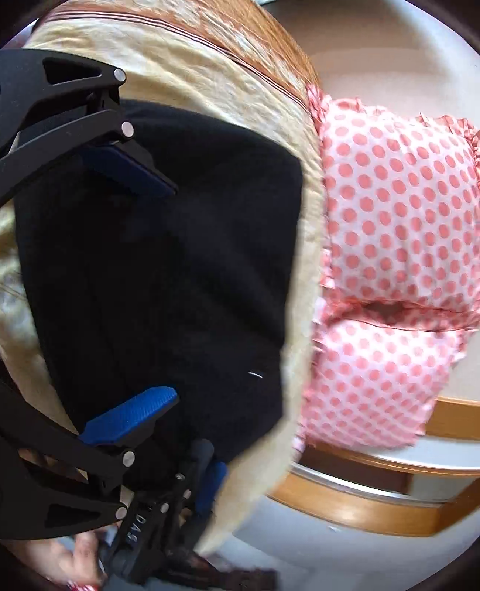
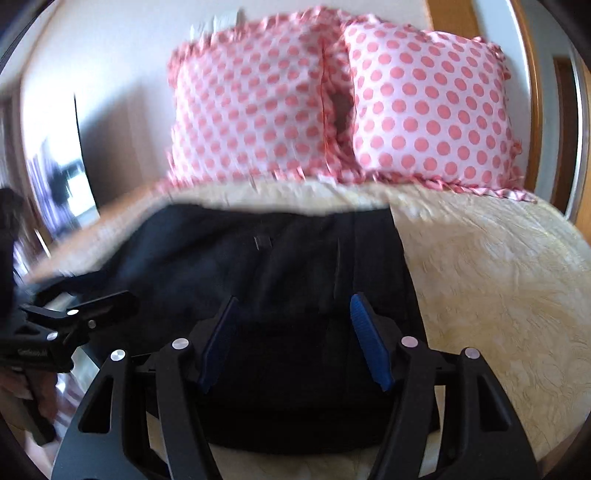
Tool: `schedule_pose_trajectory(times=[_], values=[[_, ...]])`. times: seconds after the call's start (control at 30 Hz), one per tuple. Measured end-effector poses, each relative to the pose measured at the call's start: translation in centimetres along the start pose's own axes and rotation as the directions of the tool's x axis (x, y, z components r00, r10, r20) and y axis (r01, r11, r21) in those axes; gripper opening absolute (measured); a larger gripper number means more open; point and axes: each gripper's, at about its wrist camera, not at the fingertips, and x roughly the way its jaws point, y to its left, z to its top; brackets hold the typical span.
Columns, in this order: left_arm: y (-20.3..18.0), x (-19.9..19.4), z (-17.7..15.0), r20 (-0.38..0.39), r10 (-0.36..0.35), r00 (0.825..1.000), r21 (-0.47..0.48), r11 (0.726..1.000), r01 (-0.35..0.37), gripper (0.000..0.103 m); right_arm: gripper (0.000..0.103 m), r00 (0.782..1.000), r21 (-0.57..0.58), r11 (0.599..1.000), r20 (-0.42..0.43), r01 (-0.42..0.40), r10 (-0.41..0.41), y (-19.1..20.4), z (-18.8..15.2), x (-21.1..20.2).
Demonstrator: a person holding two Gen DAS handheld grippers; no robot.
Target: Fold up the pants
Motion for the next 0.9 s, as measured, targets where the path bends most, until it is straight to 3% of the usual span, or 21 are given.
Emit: schedule_pose_trajectory(times=[0.1, 0.2, 0.3, 0.37, 0.47, 0.57, 0.73, 0.87, 0.9], values=[[1.2, 0.2, 3.2, 0.041, -0.029, 0.999, -0.048, 0.998, 0.031, 0.101, 0.065, 1.0, 0.005, 1.0, 0.002, 0.002, -0.002, 0.0, 1.8, 0.7], [2.4, 2.6, 5.2, -0.014, 0.007, 1.0, -0.077, 0.997, -0.008, 0.101, 0.069, 0.999, 0.007, 1.0, -0.038, 0.018, -0.017, -0.1, 2.8, 2.2], [3.1, 4.9, 5.2, -0.12, 0.024, 0.993, -0.101, 0.994, -0.036, 0.101, 0.069, 0.985, 0.002, 0.999, -0.164, 0.049, -0.048, -0.2, 2.4, 4.8], [3.8, 6.4, 4.6, -0.201, 0.024, 0.979, -0.118, 0.992, -0.049, 0.101, 0.07, 0.978, -0.029, 0.998, -0.198, 0.059, -0.063, -0.1, 1.7, 5.7], [3.7, 6.9, 4.3, -0.204, 0.056, 0.977, -0.089, 0.993, -0.076, 0.101, 0.071, 0.976, -0.047, 0.997, -0.206, 0.062, -0.07, 0.2, 1.5, 5.8], [3.5, 6.8, 4.1, -0.203, 0.073, 0.976, -0.063, 0.994, -0.087, 0.101, 0.072, 0.982, -0.017, 1.0, -0.188, 0.016, -0.019, -0.4, 1.7, 5.1], [4.3, 3.5, 2.9, -0.144, 0.036, 0.989, -0.073, 0.996, -0.047, 0.101, 0.072, 0.992, 0.183, 0.98, -0.085, -0.081, 0.098, -5.4, 3.9, 2.0], [4.8, 1.9, 1.5, -0.144, -0.007, 0.99, -0.091, 0.996, -0.006, 0.101, 0.07, 0.97, 0.359, 0.926, -0.159, -0.117, 0.184, -10.3, 5.1, 4.1], [4.8, 1.7, 1.3, -0.143, -0.009, 0.99, -0.086, 0.996, -0.004, 0.101, 0.065, 0.958, 0.395, 0.909, -0.184, -0.131, 0.218, -11.2, 5.1, 5.2]])
